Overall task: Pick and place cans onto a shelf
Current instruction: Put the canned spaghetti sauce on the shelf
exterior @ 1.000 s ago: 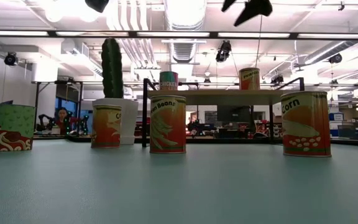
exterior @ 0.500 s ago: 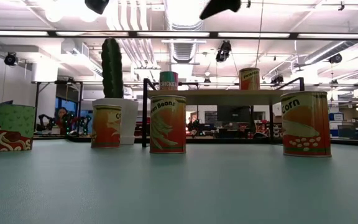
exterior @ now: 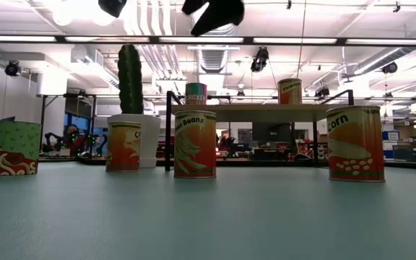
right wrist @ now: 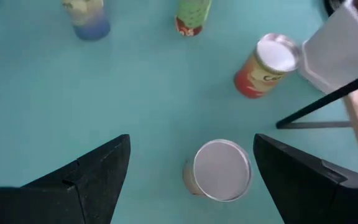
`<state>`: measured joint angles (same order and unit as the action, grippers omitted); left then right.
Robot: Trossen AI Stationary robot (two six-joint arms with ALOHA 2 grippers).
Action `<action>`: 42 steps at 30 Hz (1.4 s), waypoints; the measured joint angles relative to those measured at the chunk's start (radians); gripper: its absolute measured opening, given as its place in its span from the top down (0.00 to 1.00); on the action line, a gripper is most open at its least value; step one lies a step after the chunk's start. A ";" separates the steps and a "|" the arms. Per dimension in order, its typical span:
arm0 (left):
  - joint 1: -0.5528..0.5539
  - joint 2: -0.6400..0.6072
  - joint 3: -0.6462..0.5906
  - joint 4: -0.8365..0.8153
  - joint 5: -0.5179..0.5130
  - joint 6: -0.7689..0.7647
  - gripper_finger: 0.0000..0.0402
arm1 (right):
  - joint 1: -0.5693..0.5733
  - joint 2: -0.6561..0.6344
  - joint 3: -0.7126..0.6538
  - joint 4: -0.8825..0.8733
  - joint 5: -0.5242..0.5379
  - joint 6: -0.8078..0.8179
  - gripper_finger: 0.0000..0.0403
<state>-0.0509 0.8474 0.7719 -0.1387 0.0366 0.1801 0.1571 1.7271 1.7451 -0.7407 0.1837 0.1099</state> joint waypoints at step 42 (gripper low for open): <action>-0.001 0.033 0.000 -0.251 -0.055 -0.365 1.00 | 0.015 -0.251 -0.676 1.015 -0.008 -0.461 0.19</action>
<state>-0.0517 0.8809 0.7723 -0.3894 -0.0181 -0.1845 0.1722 1.4764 1.0686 0.2741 0.1761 -0.3509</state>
